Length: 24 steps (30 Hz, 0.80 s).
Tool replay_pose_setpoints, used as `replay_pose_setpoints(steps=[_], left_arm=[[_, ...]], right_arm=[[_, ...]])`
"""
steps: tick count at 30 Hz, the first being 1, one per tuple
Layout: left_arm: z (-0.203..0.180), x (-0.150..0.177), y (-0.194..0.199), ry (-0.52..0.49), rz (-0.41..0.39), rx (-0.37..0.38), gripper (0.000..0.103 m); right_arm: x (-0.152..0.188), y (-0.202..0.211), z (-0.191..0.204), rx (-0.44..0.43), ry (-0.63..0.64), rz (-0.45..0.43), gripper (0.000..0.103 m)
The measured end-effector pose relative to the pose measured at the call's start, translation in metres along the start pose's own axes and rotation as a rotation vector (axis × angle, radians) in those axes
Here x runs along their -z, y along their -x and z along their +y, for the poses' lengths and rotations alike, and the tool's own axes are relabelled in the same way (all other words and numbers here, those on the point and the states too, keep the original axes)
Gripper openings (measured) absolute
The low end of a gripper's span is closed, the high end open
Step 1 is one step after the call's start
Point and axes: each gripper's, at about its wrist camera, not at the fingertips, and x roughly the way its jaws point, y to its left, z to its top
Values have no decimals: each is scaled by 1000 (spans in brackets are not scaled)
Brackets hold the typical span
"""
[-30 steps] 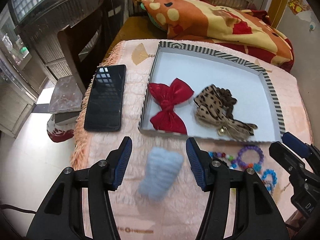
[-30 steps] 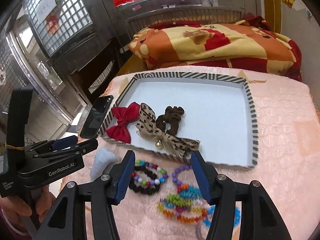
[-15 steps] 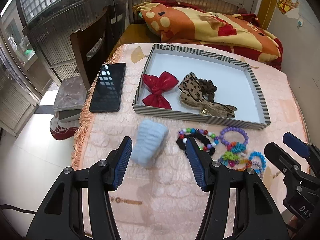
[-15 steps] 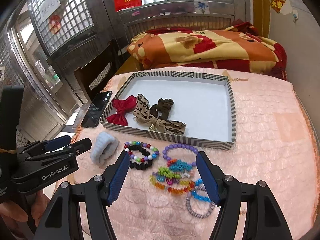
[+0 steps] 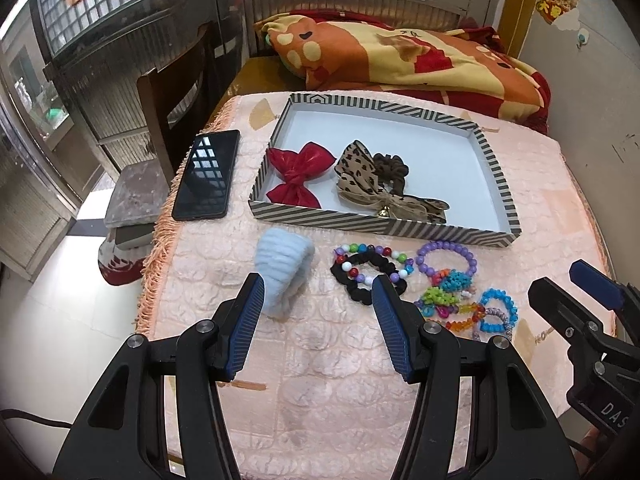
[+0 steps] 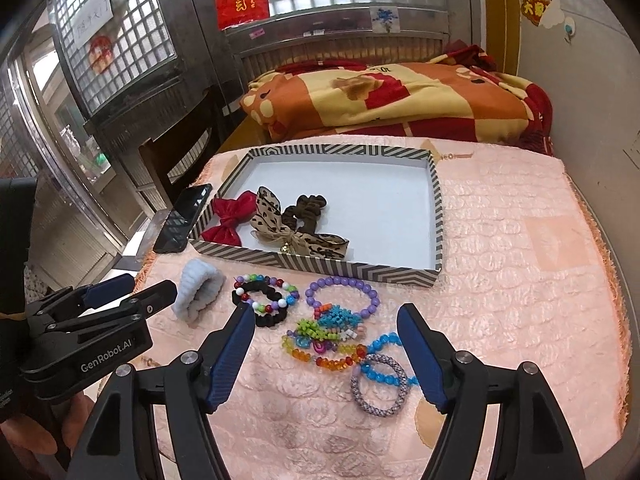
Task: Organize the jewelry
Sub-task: 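Withdraw both tools from the tray toward the remaining accessories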
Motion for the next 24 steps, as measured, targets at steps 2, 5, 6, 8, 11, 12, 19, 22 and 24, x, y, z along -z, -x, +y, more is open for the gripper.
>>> replay_pose_setpoints(steps=[2,5,6,8,11,12,19,22,24], left_arm=[[-2,0,0,-1,1,0,56],[-6,0,0,-9,-2,-3,56],[-7,0,0,-10,-1,-3,56],[-8,0,0,-13,-3,-6,56],[-9,-1,-1,-14,0,-10,56],[-9,-1,-1,-14,1,-12,56],[-11,-2,-5,-12,8,-19,56],[-11,-2,-7,-9,15,-18,56],[-12,-2,-8,-10,17,-21,56]], right_arm=[[0,0,-2,-1,-4,0,71],[-1,-1,-4,-1,-9,0,72],[-1,-2,-5,0,-10,0,72],[-2,-3,-6,1,-13,-1,72],[-3,-5,-8,-4,-17,2,72],[-3,-5,-8,-4,-16,3,73],[-4,-10,-9,-5,-10,14,75],[-4,-12,-9,-6,-12,16,75],[-4,-13,-10,-7,-14,18,75]])
